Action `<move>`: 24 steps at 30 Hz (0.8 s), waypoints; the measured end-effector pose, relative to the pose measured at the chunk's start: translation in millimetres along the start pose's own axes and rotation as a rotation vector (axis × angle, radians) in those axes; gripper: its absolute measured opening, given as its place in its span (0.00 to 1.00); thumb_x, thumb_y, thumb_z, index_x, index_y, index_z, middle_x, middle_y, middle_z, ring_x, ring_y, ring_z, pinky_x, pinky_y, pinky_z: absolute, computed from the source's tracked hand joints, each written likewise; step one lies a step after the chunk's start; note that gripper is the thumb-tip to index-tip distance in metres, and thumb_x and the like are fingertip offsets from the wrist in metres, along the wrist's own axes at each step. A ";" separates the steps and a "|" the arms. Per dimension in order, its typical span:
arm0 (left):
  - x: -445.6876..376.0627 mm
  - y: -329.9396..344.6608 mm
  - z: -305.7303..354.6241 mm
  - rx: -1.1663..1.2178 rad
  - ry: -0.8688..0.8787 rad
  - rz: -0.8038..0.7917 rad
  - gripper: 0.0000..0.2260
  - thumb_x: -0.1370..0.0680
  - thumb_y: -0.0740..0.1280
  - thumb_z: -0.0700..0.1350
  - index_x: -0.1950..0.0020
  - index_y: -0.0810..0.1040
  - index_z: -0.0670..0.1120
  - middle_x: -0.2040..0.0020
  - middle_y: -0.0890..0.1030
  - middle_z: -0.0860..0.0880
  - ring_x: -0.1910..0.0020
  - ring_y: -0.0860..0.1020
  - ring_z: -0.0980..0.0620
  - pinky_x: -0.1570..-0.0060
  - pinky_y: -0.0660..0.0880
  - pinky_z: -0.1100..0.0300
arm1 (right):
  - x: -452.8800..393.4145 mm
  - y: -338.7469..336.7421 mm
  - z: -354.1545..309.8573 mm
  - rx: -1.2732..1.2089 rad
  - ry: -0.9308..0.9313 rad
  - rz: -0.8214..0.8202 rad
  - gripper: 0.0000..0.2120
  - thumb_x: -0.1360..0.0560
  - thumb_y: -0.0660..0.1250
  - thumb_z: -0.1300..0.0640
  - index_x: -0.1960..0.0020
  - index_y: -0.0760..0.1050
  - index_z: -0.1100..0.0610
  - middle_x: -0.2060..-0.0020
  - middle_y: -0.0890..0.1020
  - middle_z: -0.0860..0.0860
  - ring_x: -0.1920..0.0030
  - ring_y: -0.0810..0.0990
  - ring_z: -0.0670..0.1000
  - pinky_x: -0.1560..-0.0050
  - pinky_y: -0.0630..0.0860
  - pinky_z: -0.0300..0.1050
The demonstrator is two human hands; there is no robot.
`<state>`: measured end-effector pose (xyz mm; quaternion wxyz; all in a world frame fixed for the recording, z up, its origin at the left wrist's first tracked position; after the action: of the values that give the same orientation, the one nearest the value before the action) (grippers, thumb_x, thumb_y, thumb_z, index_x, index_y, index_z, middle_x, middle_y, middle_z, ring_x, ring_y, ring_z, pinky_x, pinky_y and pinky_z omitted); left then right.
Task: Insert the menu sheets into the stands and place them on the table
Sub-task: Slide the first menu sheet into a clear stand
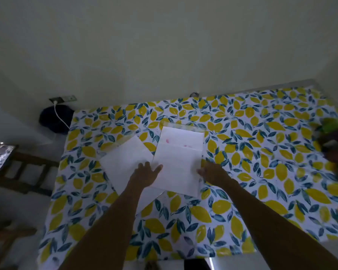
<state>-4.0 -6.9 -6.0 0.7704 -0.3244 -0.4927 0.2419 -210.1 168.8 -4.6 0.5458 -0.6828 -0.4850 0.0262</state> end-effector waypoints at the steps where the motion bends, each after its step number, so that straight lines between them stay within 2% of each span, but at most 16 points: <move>1: -0.5 2.3 3.7 0.012 -0.002 0.039 0.35 0.25 0.55 0.70 0.30 0.68 0.45 0.33 0.73 0.39 0.36 0.73 0.37 0.38 0.72 0.43 | -3.6 3.4 2.8 0.025 -0.006 -0.026 0.19 0.19 0.59 0.48 0.40 0.72 0.63 0.45 0.81 0.61 0.43 0.80 0.61 0.46 0.74 0.50; 3: -4.6 10.7 9.7 0.014 -0.016 0.137 0.32 0.24 0.55 0.69 0.34 0.71 0.44 0.37 0.75 0.40 0.40 0.75 0.38 0.43 0.74 0.46 | -15.9 8.0 9.2 0.049 -0.017 -0.028 0.19 0.18 0.55 0.49 0.45 0.75 0.64 0.52 0.80 0.61 0.46 0.80 0.62 0.50 0.73 0.51; 5: -0.9 18.2 15.5 0.019 -0.039 0.179 0.31 0.23 0.56 0.68 0.37 0.72 0.43 0.41 0.76 0.41 0.44 0.76 0.38 0.48 0.74 0.47 | -22.0 13.6 12.3 -0.016 0.030 -0.005 0.16 0.19 0.57 0.50 0.54 0.75 0.62 0.62 0.75 0.57 0.51 0.82 0.62 0.58 0.69 0.46; 7: -0.1 26.3 19.0 0.016 -0.040 0.256 0.32 0.23 0.55 0.69 0.40 0.73 0.41 0.46 0.77 0.39 0.48 0.78 0.37 0.53 0.75 0.48 | -29.3 17.0 16.3 -0.055 0.030 0.021 0.16 0.20 0.59 0.50 0.60 0.71 0.59 0.65 0.75 0.57 0.55 0.83 0.62 0.60 0.68 0.45; 9: -1.0 34.9 18.1 0.024 0.000 0.274 0.33 0.21 0.49 0.68 0.41 0.73 0.40 0.52 0.78 0.36 0.56 0.79 0.35 0.60 0.76 0.47 | -29.6 16.5 19.1 -0.113 0.045 0.004 0.18 0.22 0.59 0.49 0.60 0.74 0.62 0.64 0.81 0.60 0.57 0.83 0.61 0.59 0.73 0.47; 10: 0.4 35.5 18.4 0.053 0.007 0.284 0.31 0.20 0.48 0.67 0.39 0.72 0.41 0.52 0.78 0.36 0.55 0.79 0.34 0.60 0.76 0.46 | -29.5 17.4 23.3 -0.158 0.063 -0.003 0.17 0.23 0.59 0.49 0.58 0.76 0.63 0.61 0.82 0.60 0.58 0.82 0.59 0.58 0.74 0.47; 11: 1.6 34.7 21.0 0.113 -0.024 0.279 0.29 0.19 0.51 0.65 0.38 0.72 0.40 0.48 0.79 0.37 0.51 0.79 0.34 0.55 0.76 0.45 | -28.7 18.6 28.4 -0.202 0.082 -0.002 0.15 0.23 0.59 0.50 0.56 0.77 0.62 0.60 0.82 0.59 0.58 0.81 0.58 0.59 0.73 0.46; 13: 6.9 36.0 24.1 0.202 -0.092 0.201 0.26 0.19 0.56 0.61 0.38 0.73 0.39 0.42 0.79 0.37 0.43 0.77 0.36 0.44 0.73 0.47 | -26.3 20.5 38.5 -0.232 0.111 0.037 0.10 0.25 0.61 0.55 0.60 0.73 0.60 0.62 0.80 0.58 0.59 0.79 0.58 0.59 0.72 0.46; 14: 10.9 38.4 24.7 0.240 -0.101 0.172 0.25 0.18 0.57 0.59 0.38 0.74 0.39 0.42 0.79 0.37 0.42 0.77 0.36 0.43 0.73 0.48 | -24.4 21.3 43.3 -0.222 0.125 0.060 0.09 0.26 0.61 0.57 0.62 0.71 0.60 0.64 0.79 0.57 0.60 0.78 0.59 0.59 0.71 0.47; 16: 23.5 44.3 24.0 0.307 -0.104 0.156 0.21 0.18 0.58 0.56 0.37 0.75 0.41 0.41 0.80 0.38 0.42 0.78 0.37 0.42 0.75 0.49 | -16.9 20.3 51.2 -0.199 0.122 0.077 0.06 0.28 0.60 0.60 0.59 0.74 0.59 0.61 0.80 0.56 0.58 0.78 0.59 0.59 0.71 0.48; 19: 41.6 54.5 21.6 0.329 -0.040 0.143 0.15 0.18 0.59 0.48 0.33 0.73 0.45 0.37 0.78 0.39 0.40 0.77 0.36 0.40 0.75 0.48 | -4.5 14.9 67.8 -0.042 0.006 0.097 0.13 0.27 0.58 0.60 0.51 0.81 0.58 0.55 0.83 0.57 0.54 0.81 0.60 0.55 0.75 0.49; 21: 56.2 59.6 20.6 0.335 -0.001 0.144 0.16 0.20 0.58 0.43 0.33 0.74 0.47 0.35 0.78 0.41 0.39 0.77 0.38 0.41 0.73 0.53 | 12.1 7.0 77.1 0.009 -0.066 0.126 0.14 0.27 0.59 0.59 0.51 0.82 0.60 0.56 0.85 0.57 0.54 0.83 0.59 0.56 0.76 0.48; 24: 81.2 66.9 12.6 0.351 0.062 0.163 0.18 0.25 0.59 0.39 0.39 0.79 0.51 0.42 0.83 0.44 0.46 0.81 0.41 0.45 0.78 0.54 | 50.1 -7.2 88.7 -0.171 -0.084 0.156 0.13 0.25 0.62 0.59 0.49 0.85 0.54 0.57 0.86 0.54 0.57 0.82 0.55 0.60 0.76 0.47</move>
<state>13.2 97.5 -2.7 0.8079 -0.2312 -0.3912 0.3753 -238.3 266.8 -10.0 0.4610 -0.7608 -0.4533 0.0557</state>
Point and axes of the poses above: each hand's wrist, its own x-axis away from the middle knuckle, its own y-axis out of the palm, z = x × y, the point moved 1 cm from there along -x, towards the middle knuckle
